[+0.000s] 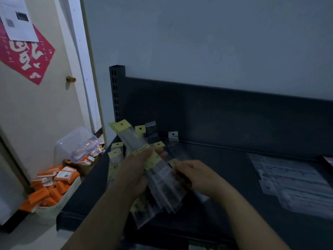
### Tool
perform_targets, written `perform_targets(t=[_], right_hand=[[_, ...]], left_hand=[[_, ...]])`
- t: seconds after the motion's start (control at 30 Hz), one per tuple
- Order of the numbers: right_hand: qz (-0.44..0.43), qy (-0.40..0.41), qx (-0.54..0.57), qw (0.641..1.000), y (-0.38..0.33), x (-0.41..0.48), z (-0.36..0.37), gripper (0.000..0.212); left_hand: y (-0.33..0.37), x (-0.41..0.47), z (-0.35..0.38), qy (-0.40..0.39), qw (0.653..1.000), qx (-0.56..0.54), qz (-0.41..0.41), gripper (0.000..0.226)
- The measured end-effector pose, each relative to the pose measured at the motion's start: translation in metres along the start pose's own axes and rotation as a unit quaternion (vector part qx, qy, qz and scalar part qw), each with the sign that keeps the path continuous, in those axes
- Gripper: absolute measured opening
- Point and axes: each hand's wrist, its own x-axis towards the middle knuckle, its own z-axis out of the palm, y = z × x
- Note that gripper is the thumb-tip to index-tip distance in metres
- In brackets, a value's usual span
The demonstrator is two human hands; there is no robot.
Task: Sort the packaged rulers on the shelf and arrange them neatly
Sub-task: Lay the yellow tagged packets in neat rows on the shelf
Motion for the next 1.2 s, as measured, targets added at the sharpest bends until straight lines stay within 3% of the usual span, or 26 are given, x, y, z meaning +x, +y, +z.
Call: perform_targets(t=[0.07, 0.17, 0.23, 0.37, 0.47, 0.63, 0.77, 0.87, 0.97, 1.07, 1.2], right_hand=[[-0.032, 0.085, -0.175, 0.980, 0.017, 0.009, -0.005, 0.032], [-0.021, 0.047, -0.339, 0.940, 0.038, 0.015, -0.008, 0.038], [-0.003, 0.046, -0.345, 0.938, 0.043, 0.016, -0.010, 0.041], [0.007, 0.119, -0.327, 0.937, 0.036, 0.018, -0.011, 0.036], [0.034, 0.094, -0.372, 0.923, 0.028, 0.019, -0.007, 0.041], [0.119, 0.072, -0.292, 0.946, 0.017, 0.025, -0.011, 0.033], [0.128, 0.085, -0.284, 0.947, 0.015, 0.024, -0.013, 0.028], [0.081, 0.117, -0.142, 0.980, 0.020, 0.020, -0.016, 0.023], [0.026, 0.143, 0.031, 0.989, 0.012, 0.009, -0.015, 0.015], [0.008, 0.061, 0.160, 0.985, -0.001, -0.001, -0.004, 0.015], [-0.014, -0.036, 0.084, 0.996, -0.005, -0.005, 0.007, 0.014]], left_hand=[[0.002, -0.001, -0.005, 0.013, 1.000, -0.001, -0.004, 0.025], [0.007, -0.003, -0.010, 0.028, 0.998, -0.063, -0.010, 0.019], [0.009, -0.005, -0.011, 0.028, 0.996, -0.087, -0.016, 0.016], [0.006, -0.007, -0.015, 0.042, 0.996, -0.073, -0.026, 0.019], [0.005, -0.008, -0.016, 0.032, 0.996, -0.070, -0.033, 0.019], [0.003, -0.009, -0.015, 0.026, 0.996, -0.077, -0.034, 0.019], [-0.001, -0.009, -0.015, 0.016, 0.997, -0.062, -0.038, 0.020], [-0.003, -0.007, -0.013, 0.010, 0.999, -0.026, -0.031, 0.024], [-0.005, -0.007, -0.008, 0.008, 0.999, -0.002, -0.031, 0.022], [-0.007, -0.007, -0.003, -0.032, 0.998, 0.022, -0.039, 0.024], [-0.009, -0.002, 0.002, 0.001, 0.999, 0.013, -0.041, 0.033]])
